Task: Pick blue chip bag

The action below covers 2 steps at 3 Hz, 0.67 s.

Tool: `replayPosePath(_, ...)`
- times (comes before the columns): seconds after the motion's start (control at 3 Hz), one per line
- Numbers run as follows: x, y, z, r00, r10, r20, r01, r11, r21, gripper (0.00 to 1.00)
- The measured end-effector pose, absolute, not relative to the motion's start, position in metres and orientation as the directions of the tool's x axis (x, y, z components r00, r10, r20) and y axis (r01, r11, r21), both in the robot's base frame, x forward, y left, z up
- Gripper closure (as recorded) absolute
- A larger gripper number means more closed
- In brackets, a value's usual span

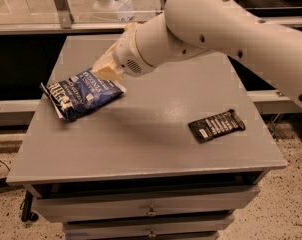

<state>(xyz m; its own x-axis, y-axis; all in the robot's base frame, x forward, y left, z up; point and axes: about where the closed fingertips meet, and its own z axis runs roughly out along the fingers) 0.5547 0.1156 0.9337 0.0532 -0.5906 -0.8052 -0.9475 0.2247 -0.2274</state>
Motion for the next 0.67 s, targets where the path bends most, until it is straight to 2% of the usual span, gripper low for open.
replayPosePath(0.67,0.5517,0.1187,0.9363,0.061,-0.592,-0.804,-0.948,0.219,-0.233,0.36)
